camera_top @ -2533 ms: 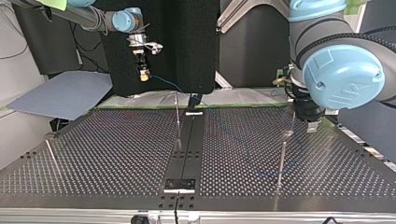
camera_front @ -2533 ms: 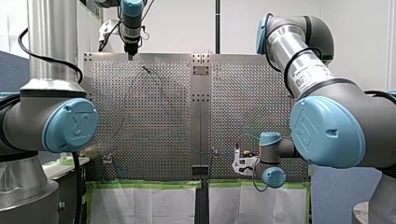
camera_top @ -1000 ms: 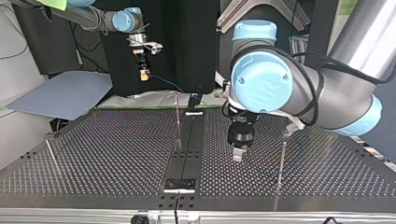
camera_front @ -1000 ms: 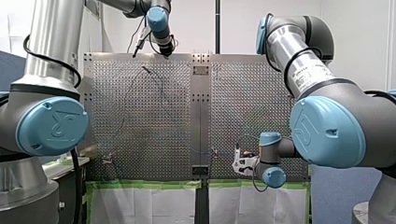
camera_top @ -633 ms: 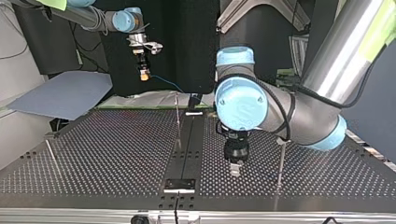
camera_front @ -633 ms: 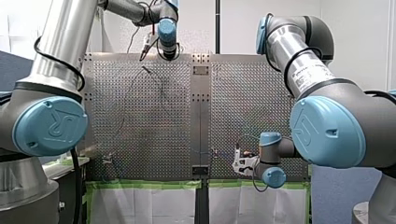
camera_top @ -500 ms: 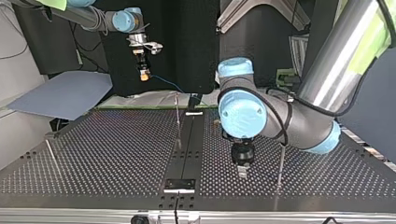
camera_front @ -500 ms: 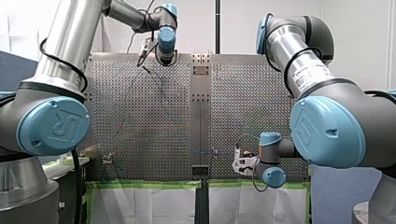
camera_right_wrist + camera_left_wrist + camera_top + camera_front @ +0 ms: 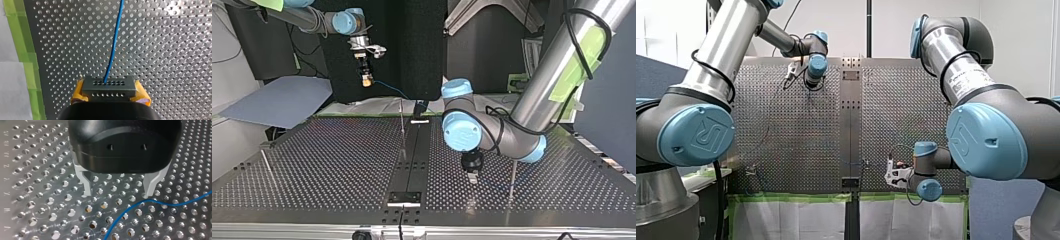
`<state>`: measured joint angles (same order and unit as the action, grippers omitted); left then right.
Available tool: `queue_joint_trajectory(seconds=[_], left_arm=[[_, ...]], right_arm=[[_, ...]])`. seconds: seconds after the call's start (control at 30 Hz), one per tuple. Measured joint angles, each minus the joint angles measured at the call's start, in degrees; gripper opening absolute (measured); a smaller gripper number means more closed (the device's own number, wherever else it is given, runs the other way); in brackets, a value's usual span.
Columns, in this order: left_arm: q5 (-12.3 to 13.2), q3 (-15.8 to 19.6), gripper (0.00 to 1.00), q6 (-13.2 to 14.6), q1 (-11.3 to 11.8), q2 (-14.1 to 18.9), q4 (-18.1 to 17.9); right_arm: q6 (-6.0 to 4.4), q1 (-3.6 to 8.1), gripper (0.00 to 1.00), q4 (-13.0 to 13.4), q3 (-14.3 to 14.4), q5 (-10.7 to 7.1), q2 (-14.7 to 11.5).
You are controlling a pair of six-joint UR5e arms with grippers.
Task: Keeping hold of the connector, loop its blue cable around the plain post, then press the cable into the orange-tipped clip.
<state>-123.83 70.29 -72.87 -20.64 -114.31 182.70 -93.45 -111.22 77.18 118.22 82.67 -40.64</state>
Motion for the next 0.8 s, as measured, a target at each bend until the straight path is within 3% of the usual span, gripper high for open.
queue_joint_trajectory(seconds=[0.4, 0.8], left_arm=[[-2.47, 0.08, 1.0, 0.7, 0.39, -0.15, -0.4], [-3.25, 0.16, 1.0, 6.31, 0.61, -0.21, -2.94]], right_arm=[[0.0, 0.0, 0.0, 0.0, -0.01, -0.03, 0.0], [0.0, 0.0, 0.0, 0.0, -0.02, -0.01, 0.0]])
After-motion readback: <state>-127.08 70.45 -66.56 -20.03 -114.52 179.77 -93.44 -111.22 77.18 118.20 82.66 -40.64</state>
